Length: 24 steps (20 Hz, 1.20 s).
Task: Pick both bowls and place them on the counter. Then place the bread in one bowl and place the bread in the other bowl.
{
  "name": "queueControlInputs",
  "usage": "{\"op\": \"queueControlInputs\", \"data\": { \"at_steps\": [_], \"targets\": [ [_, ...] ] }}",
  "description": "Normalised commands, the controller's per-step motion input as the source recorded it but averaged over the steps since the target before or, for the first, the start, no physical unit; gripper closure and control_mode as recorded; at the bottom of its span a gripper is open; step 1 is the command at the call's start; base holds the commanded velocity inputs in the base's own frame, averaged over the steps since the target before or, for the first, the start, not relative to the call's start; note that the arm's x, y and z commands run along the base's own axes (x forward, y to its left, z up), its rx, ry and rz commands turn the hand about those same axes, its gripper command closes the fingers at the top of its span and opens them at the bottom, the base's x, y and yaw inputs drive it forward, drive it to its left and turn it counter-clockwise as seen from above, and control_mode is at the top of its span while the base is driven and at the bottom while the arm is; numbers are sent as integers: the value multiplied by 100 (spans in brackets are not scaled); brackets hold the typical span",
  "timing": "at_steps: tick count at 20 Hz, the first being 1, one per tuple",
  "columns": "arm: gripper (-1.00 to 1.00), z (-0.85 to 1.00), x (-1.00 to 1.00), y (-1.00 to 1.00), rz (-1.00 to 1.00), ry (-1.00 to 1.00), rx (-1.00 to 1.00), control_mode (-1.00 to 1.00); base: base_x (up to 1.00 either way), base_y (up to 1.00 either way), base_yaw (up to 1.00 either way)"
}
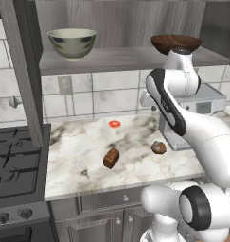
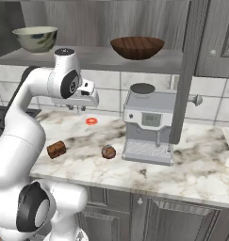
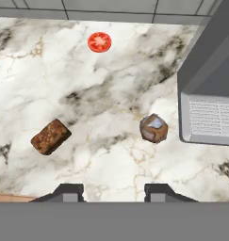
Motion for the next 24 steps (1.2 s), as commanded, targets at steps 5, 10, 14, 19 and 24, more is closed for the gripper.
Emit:
{"op": "queueControlInputs", "data": {
  "at_steps": [5, 10, 14, 19, 24],
  "targets": [
    [-100, 0, -10, 0, 1, -4, 0, -100, 0, 0, 0],
    [-100, 0, -28, 2, 2, -25, 0, -100, 0, 0, 0],
    [-100, 8, -20, 14, 2, -32, 2, -100, 0, 0, 0],
    [-100, 28, -14, 21, 0, -7, 15, -100, 0, 0, 0],
    [-100, 42, -14, 23, 0, 2, 29, -100, 0, 0, 0]
  ]
}}
